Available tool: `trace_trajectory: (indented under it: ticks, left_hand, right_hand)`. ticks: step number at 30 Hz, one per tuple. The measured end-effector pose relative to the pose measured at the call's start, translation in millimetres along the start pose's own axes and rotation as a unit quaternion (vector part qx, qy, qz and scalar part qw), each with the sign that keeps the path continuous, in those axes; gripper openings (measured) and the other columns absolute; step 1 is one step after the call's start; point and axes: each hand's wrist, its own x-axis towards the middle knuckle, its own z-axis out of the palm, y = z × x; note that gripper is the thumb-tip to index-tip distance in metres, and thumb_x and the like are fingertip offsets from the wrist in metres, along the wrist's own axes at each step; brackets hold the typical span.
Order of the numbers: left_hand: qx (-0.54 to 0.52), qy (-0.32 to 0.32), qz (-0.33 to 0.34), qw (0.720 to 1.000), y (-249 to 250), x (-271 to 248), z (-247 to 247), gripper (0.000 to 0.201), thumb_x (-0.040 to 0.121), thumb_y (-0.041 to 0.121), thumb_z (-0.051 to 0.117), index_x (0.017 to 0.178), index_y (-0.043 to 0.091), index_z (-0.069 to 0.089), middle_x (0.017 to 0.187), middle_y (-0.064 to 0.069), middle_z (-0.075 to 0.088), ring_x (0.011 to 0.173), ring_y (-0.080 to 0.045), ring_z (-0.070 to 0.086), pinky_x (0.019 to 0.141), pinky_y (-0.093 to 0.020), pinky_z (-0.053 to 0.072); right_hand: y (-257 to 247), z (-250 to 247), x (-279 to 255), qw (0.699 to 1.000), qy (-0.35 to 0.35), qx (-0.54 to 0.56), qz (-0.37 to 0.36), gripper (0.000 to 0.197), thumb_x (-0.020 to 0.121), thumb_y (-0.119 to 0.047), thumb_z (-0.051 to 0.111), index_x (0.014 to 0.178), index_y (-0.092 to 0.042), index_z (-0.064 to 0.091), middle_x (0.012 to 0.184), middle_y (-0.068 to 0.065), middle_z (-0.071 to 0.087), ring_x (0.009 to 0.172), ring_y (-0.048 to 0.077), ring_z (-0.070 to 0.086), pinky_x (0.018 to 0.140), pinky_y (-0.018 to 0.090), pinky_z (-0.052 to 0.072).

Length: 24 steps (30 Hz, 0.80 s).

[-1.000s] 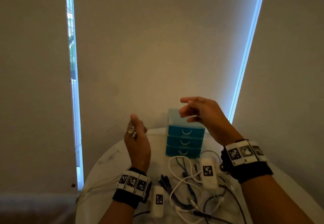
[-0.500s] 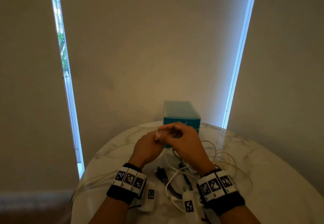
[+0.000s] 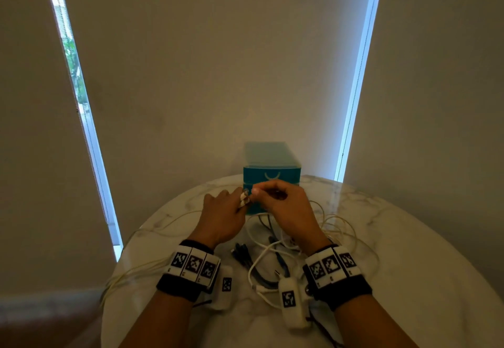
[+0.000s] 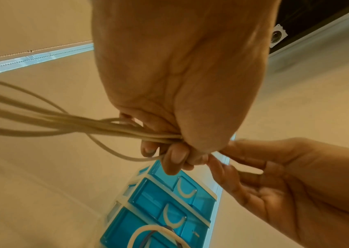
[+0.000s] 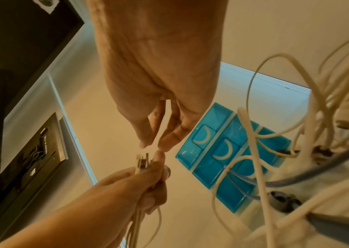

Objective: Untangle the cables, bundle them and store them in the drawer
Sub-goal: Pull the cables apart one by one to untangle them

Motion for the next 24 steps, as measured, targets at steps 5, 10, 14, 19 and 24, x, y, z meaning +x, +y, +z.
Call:
trace_trajectory:
  ticks: [5, 10, 14, 19, 24]
  left_hand:
    - [-0.219, 0.017, -0.030, 0.975, 0.9, -3.0, -4.6, 0.042, 0.112, 0.053, 0.037, 0.107, 0.017, 0.059, 0.094, 0.001, 0.070, 0.087, -0.021, 0.065, 0.087, -0.048, 0.053]
    - [-0.274, 0.038, -0.056, 0.959, 11.7, -2.1, -6.2, 0.051, 0.111, 0.055, 0.039, 0.097, 0.015, 0.068, 0.093, 0.002, 0.071, 0.090, -0.018, 0.066, 0.082, -0.039, 0.050]
    - [-0.317, 0.022, -0.078, 0.945, 17.2, -0.9, 0.4, 0.044, 0.106, 0.054, 0.055, 0.087, 0.022, 0.078, 0.088, 0.010, 0.076, 0.086, -0.006, 0.068, 0.076, -0.031, 0.049]
    - [-0.343, -0.009, -0.070, 0.937, 15.0, 2.2, 14.1, 0.039, 0.102, 0.055, 0.063, 0.084, 0.026, 0.081, 0.087, 0.013, 0.079, 0.087, -0.004, 0.072, 0.084, -0.035, 0.056]
    - [-0.358, -0.016, -0.056, 0.932, 9.9, 4.0, 20.3, 0.030, 0.096, 0.057, 0.070, 0.093, 0.030, 0.083, 0.097, 0.013, 0.081, 0.097, -0.009, 0.075, 0.099, -0.049, 0.058]
  right_hand:
    - [18.3, -39.4, 5.8, 0.966, 0.047, -0.250, 0.037, 0.021, 0.091, -0.027, 0.083, 0.109, -0.030, 0.073, 0.119, -0.014, 0.065, 0.101, 0.013, 0.070, 0.087, 0.031, 0.061]
    - [28.8, -52.8, -1.0, 0.932, -0.101, -0.314, 0.148, 0.034, 0.088, -0.037, 0.086, 0.119, -0.025, 0.076, 0.115, -0.009, 0.073, 0.090, 0.006, 0.069, 0.068, 0.018, 0.050]
    - [32.5, -50.3, -3.3, 0.916, -0.131, -0.344, 0.158, 0.037, 0.082, -0.039, 0.090, 0.113, -0.023, 0.077, 0.100, -0.005, 0.075, 0.089, 0.010, 0.071, 0.073, 0.021, 0.055]
    - [50.7, -44.1, -7.9, 0.903, -0.077, -0.373, 0.198, 0.030, 0.080, -0.045, 0.089, 0.096, -0.027, 0.071, 0.092, -0.003, 0.075, 0.087, 0.014, 0.072, 0.085, 0.039, 0.064]
    - [60.0, -47.0, -10.6, 0.919, -0.078, -0.323, 0.210, 0.018, 0.077, -0.038, 0.085, 0.090, -0.031, 0.076, 0.082, -0.005, 0.078, 0.078, 0.012, 0.076, 0.082, 0.042, 0.066]
